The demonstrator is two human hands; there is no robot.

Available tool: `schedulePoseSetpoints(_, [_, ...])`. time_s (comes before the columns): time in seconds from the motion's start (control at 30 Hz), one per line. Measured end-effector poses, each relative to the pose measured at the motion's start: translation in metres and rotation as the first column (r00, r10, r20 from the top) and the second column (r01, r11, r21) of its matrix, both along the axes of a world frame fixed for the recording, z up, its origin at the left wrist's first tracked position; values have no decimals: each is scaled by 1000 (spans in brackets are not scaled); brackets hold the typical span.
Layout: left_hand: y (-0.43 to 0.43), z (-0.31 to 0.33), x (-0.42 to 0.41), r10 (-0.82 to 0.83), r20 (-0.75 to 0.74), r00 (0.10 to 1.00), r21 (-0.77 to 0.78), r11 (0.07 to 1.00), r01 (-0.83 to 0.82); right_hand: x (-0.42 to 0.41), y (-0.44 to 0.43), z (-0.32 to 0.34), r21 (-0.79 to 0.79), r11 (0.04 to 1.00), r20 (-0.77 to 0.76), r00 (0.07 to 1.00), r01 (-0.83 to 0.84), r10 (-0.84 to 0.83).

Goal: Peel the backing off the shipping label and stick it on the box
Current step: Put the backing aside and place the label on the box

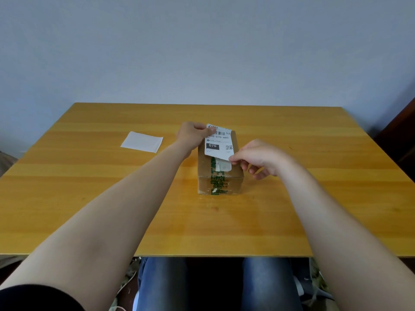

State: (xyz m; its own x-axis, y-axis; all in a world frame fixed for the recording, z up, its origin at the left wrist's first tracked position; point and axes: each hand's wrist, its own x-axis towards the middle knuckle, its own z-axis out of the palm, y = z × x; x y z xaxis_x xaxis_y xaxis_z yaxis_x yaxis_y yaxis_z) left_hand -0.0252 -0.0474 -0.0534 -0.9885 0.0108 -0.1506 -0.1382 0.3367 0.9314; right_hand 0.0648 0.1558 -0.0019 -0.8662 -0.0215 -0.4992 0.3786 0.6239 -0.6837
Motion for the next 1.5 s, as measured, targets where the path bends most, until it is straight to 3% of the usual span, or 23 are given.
schedulePoseSetpoints(0.2, [-7,-48,-39,-21,19,1000,27,999,20,-1,-1,-3,32,999,-6,1000,-8,8])
schedulePoseSetpoints(0.43, [6,-14,-5,-1,26,1000,89,996,-1,-1,1,-2,54,998,-4,1000,-24,24])
schedulePoseSetpoints(1.5, [5,-7,22,-2,96,995,222,975,-20,-8,8,-8,104,993,6,998,-58,58])
